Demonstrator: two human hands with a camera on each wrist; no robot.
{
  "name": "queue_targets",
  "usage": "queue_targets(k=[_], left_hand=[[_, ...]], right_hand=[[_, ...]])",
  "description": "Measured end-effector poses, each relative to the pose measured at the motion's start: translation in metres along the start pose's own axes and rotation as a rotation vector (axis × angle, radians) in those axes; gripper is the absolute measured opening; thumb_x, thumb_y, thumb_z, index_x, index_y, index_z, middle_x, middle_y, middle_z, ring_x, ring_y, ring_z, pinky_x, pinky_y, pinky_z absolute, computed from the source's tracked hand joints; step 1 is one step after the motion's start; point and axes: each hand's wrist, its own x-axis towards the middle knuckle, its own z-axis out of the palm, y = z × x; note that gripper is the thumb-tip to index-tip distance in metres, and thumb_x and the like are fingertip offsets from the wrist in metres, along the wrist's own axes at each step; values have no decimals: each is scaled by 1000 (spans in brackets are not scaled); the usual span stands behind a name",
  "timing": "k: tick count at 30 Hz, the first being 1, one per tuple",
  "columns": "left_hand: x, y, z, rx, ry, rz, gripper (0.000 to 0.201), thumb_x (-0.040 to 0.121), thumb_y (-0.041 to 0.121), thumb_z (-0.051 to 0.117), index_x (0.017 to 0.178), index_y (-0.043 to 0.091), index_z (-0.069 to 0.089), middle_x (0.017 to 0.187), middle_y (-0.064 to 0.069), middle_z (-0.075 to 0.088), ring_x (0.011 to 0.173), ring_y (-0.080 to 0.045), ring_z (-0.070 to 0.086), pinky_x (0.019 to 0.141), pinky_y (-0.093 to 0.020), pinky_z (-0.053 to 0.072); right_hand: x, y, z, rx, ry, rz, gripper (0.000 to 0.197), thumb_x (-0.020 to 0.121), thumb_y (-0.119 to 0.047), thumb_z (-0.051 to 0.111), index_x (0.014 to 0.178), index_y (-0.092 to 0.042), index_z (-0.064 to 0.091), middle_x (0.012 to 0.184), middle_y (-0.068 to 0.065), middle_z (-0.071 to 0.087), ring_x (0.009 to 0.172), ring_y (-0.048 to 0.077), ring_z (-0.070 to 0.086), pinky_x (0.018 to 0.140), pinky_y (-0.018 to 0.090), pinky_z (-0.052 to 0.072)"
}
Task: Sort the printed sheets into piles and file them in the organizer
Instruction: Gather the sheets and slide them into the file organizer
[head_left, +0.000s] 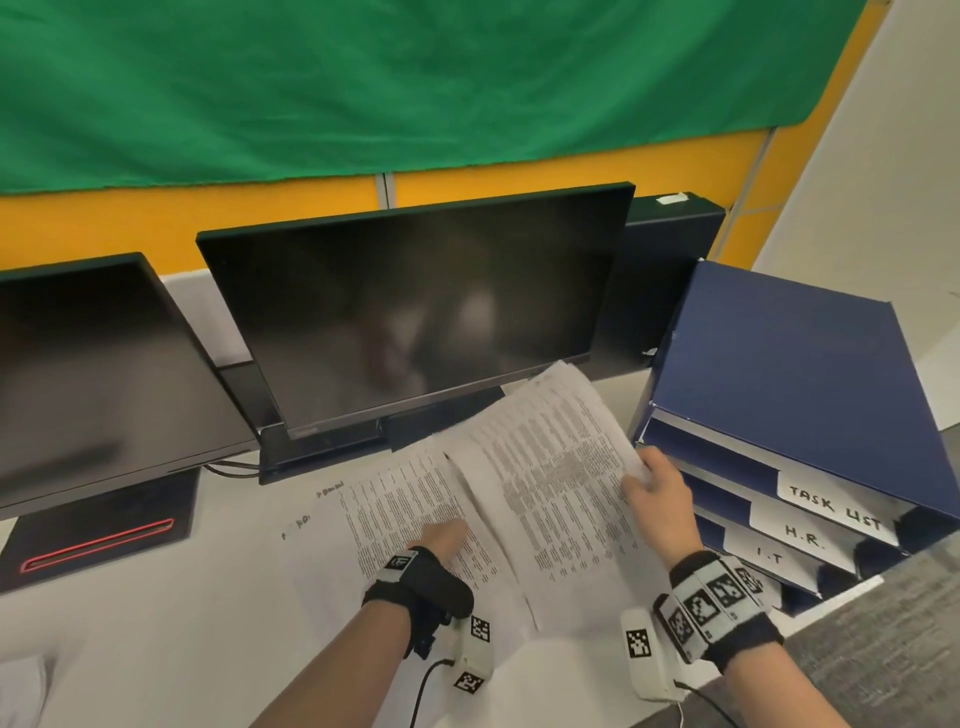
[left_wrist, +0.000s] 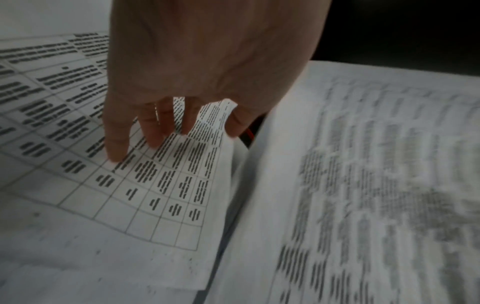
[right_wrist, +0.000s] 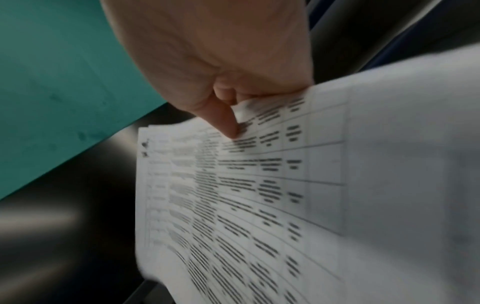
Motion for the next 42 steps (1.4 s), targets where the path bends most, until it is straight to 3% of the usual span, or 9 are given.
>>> queue_targets(k=[4, 8, 12, 15, 20, 26, 32, 38, 42], left_hand=[[-56, 30, 0, -296, -81, 177, 62, 96, 57, 20, 143, 17, 32, 146, -12, 35, 133, -29, 35, 111, -42, 23], [-92, 69, -3, -434, -209, 521, 59, 87, 61, 46, 134, 26, 38, 134, 10, 43, 117, -8, 45, 107, -36, 30], [-92, 94, -6, -384, 5, 682, 31, 92, 18, 55, 120, 20, 41, 122, -1, 55, 110, -16, 56, 85, -27, 47], [-95, 97, -5, -350, 82, 786, 27, 95, 10, 47, 120, 19, 44, 118, 1, 55, 111, -18, 55, 93, -33, 48], [-95, 82, 4, -351, 153, 843, 29, 97, 10, 43, 126, 15, 36, 107, 14, 51, 95, 4, 52, 68, 1, 43], [-88, 73, 7, -406, 141, 779, 37, 92, 17, 55, 122, 21, 34, 112, 3, 52, 100, -13, 57, 76, -28, 51], [-85, 73, 4, -505, 112, 694, 19, 95, 20, 48, 114, 16, 50, 109, -6, 62, 93, -19, 63, 77, -35, 53], [-98, 72, 6, -436, 105, 804, 18, 96, 12, 44, 111, 22, 41, 95, 11, 58, 84, -3, 59, 59, -13, 48], [-93, 65, 12, -340, 154, 803, 30, 95, 14, 48, 117, 26, 31, 102, 11, 56, 86, -8, 61, 62, -19, 50]], right_hand=[[1, -2, -13, 266, 62, -56, 13, 92, -5, 49, 93, -17, 54, 95, 1, 64, 86, 21, 63, 75, 39, 53], [1, -9, -22, 527, 65, -18, 16, 91, -3, 52, 89, -19, 55, 98, 4, 67, 89, 23, 65, 81, 39, 53], [0, -14, -23, 597, 27, -52, 8, 89, -2, 57, 88, -10, 57, 98, 8, 70, 90, 21, 66, 83, 40, 51], [-4, -16, -13, 547, -8, -102, 9, 88, -2, 59, 96, -6, 60, 98, -3, 70, 89, 4, 66, 83, 32, 48], [-7, -15, -1, 693, -14, 0, 24, 87, -3, 59, 102, -22, 60, 106, -3, 71, 99, 12, 67, 89, 38, 51], [-9, -16, 9, 656, -54, 46, 30, 81, -14, 68, 110, -16, 58, 107, 6, 63, 98, 21, 58, 88, 40, 44], [-9, -22, 15, 814, -98, 157, 22, 90, -17, 57, 107, -8, 67, 110, 8, 69, 107, 25, 62, 90, 40, 46], [-5, -22, 12, 837, -75, 132, 9, 77, -19, 61, 85, -16, 59, 102, 9, 62, 113, 38, 54, 103, 58, 38], [-11, -31, 18, 747, -70, 91, 17, 83, -34, 56, 97, -24, 54, 110, 5, 59, 107, 25, 57, 90, 44, 48]])
